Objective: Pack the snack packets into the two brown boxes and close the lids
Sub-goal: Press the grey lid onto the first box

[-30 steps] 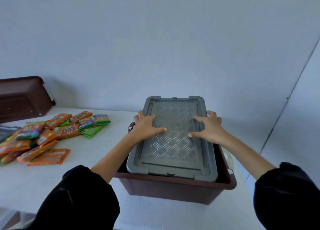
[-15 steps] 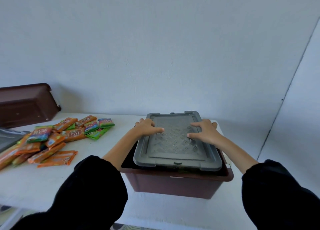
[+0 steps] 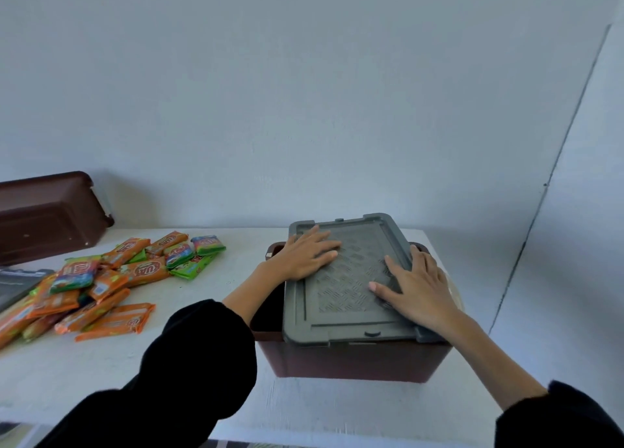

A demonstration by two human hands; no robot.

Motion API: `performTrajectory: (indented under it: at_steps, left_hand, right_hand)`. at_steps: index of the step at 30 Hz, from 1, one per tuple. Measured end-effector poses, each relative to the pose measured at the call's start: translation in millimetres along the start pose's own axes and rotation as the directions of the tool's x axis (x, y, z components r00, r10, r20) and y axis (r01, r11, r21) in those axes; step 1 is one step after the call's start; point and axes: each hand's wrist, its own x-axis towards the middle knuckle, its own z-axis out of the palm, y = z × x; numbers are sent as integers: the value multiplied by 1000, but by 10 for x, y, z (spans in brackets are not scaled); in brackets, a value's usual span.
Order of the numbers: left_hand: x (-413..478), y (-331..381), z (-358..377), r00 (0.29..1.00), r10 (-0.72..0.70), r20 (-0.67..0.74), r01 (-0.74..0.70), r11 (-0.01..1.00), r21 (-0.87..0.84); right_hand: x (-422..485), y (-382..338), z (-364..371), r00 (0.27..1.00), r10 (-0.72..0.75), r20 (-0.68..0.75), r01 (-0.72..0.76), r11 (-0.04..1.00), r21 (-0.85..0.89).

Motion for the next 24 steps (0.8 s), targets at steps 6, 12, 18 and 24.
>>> performTrajectory:
  at_steps: [6,12,18,24]
  left_hand:
    - [-112,60,-67,991,-76,113,55,982,178]
    - [-395,306,-112,979,-131,155,62,920,387]
    - [-585,466,-153,982,-174,80,119,883,455]
    - [-333,15,-59,967,-197,-163,235,938,256]
  right_hand:
    - [158,200,-137,990,-43,137,54,996,-73]
    - [375,321,-263,980,57,193,-41,995,-86]
    - [558,262,-185,989,8,149,2,998,-71]
    - [570,200,-110,985,-105,138,111,993,-41]
